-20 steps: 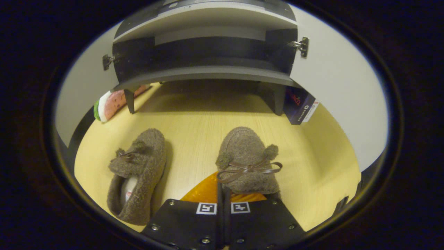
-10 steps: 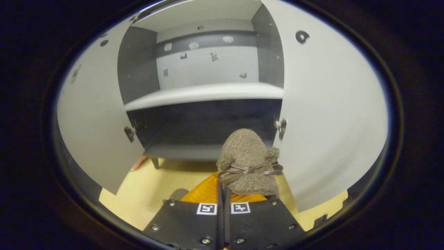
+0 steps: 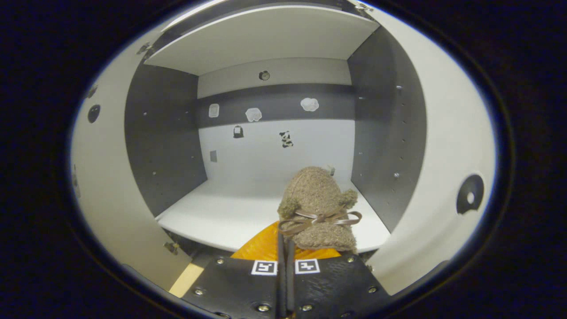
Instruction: Grab one shoe with the right hand and put it into the shoe cabinet, grab the other shoe with the left hand and put it into the shoe cabinet; then close the right door with the right hand and the left door with the left hand.
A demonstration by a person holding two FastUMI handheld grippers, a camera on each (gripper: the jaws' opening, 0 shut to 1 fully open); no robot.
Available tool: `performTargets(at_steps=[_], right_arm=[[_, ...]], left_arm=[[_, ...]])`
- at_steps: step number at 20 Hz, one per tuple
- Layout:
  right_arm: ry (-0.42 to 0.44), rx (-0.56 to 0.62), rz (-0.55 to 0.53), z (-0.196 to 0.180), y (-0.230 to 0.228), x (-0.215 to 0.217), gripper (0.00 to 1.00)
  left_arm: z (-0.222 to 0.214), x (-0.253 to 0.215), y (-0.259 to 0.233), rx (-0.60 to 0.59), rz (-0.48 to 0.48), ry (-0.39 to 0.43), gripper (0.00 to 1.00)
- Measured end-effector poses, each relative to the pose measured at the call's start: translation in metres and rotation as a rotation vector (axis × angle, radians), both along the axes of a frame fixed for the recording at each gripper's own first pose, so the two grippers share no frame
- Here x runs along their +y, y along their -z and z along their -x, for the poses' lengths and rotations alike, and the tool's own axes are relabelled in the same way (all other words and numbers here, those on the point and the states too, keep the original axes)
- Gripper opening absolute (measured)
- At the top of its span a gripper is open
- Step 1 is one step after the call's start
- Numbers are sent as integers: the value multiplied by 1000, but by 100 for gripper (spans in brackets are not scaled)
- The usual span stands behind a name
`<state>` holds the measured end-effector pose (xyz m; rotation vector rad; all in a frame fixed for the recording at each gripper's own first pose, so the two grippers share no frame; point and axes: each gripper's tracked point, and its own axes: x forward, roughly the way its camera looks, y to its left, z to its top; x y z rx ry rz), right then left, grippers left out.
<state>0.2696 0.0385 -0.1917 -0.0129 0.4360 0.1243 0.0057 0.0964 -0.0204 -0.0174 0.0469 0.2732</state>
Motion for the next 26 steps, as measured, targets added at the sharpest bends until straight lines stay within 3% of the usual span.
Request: performTargets(at_steps=[6, 12, 15, 18, 23, 26], right_arm=[[-5, -2, 28, -88, 10, 14, 0], [19, 46, 26, -117, 36, 12, 1], [35, 71, 24, -118, 44, 10, 3], [-8, 126, -19, -111, 52, 22, 19], [-17, 118, 23, -79, 31, 14, 21], [-29, 51, 14, -51, -7, 9, 21]], left_arm=[[4, 3, 3, 23, 6, -74, 96], [9, 4, 5, 40, 1, -109, 96], [10, 5, 6, 43, 5, -117, 96], [11, 6, 8, 46, 6, -120, 96], [16, 2, 17, 54, 32, -93, 96], [16, -9, 34, 90, 49, -53, 96]])
